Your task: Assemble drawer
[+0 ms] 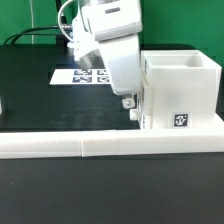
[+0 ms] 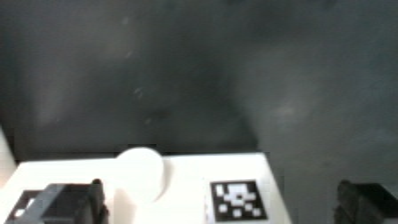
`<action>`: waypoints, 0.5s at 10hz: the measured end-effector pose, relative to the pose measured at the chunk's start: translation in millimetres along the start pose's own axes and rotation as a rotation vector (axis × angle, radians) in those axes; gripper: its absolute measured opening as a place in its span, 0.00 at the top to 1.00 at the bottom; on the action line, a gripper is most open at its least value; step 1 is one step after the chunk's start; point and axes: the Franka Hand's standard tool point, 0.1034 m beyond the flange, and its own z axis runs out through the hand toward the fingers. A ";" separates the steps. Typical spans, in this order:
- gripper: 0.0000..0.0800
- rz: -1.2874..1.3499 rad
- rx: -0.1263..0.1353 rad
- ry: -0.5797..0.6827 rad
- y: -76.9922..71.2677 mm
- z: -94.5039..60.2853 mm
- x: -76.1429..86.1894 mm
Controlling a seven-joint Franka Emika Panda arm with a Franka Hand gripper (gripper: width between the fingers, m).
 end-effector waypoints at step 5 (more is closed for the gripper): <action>0.19 0.044 -0.057 -0.036 -53.2 1.1 -22.6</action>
Offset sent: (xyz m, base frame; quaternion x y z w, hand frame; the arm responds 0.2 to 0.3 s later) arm -0.0435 -0.0090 0.0050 -0.0526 0.0148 0.0289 0.9981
